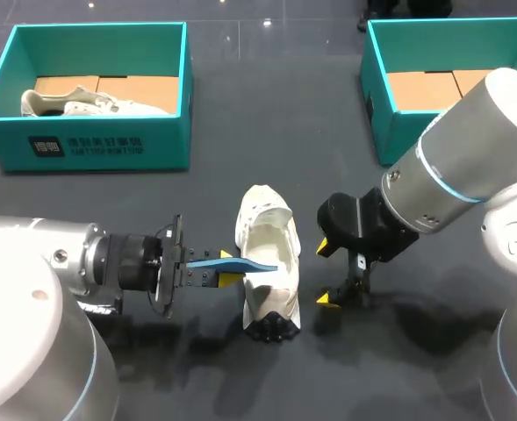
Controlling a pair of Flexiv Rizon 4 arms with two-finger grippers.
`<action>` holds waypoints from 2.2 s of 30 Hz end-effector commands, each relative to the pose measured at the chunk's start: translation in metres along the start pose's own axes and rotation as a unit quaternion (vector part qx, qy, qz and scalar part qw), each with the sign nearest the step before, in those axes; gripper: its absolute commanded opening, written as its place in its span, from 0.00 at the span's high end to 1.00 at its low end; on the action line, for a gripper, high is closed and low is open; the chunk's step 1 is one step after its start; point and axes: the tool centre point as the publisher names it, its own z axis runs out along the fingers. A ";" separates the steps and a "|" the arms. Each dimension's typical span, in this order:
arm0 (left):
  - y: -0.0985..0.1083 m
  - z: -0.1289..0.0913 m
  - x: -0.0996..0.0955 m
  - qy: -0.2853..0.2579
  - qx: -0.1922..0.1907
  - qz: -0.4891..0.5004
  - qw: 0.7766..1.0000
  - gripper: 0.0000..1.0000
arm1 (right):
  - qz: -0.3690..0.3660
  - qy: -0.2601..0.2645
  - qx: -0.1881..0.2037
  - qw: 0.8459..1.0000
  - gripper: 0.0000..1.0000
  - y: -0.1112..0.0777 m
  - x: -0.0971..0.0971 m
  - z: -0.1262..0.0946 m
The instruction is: Take the shoe out of the shoebox, open the shoe tongue, remove and reinsert the insole, then place the shoe into the shoebox
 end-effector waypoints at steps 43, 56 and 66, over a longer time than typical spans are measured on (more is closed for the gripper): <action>0.002 0.018 0.010 -0.020 0.025 0.001 0.999 1.00 | -0.015 -0.018 0.005 1.000 0.00 -0.001 -0.014 0.028; 0.013 0.029 0.003 -0.028 0.023 -0.008 0.999 1.00 | -0.015 -0.018 0.005 1.000 0.00 -0.001 -0.014 0.028; 0.026 0.033 -0.001 -0.031 0.015 -0.022 0.999 1.00 | -0.015 -0.018 0.005 1.000 0.00 -0.001 -0.014 0.028</action>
